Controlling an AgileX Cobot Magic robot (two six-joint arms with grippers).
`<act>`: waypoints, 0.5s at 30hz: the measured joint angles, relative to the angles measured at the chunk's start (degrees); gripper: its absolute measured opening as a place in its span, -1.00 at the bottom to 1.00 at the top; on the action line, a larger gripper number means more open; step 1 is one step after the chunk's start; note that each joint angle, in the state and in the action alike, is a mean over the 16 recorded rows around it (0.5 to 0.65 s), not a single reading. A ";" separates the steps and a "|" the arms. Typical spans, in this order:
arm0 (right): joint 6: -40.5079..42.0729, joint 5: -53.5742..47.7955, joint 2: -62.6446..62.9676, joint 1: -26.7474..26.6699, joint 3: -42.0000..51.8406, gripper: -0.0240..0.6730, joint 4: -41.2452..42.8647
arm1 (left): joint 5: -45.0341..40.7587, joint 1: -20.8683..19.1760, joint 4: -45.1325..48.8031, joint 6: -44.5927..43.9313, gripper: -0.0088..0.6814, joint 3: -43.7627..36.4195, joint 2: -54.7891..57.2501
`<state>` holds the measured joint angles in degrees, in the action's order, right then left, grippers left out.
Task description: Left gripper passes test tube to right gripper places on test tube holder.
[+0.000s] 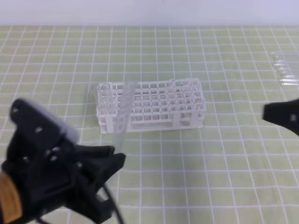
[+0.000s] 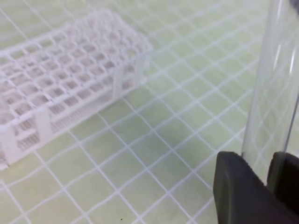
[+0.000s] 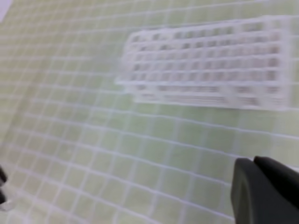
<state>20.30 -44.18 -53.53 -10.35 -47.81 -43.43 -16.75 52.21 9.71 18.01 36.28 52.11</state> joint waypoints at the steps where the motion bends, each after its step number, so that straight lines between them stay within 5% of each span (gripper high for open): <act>1: 0.17 0.49 -1.35 -1.45 -0.86 -0.98 -0.17 | 0.81 0.00 0.89 0.93 -0.83 -1.15 -1.39; 15: -1.82 15.99 -15.05 -24.49 -10.58 -0.98 9.04 | 10.16 -1.60 14.32 12.00 -0.80 -11.77 -12.51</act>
<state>18.49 -28.19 -68.58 -34.84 -58.40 -34.39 -6.60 50.61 24.03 30.01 24.51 39.60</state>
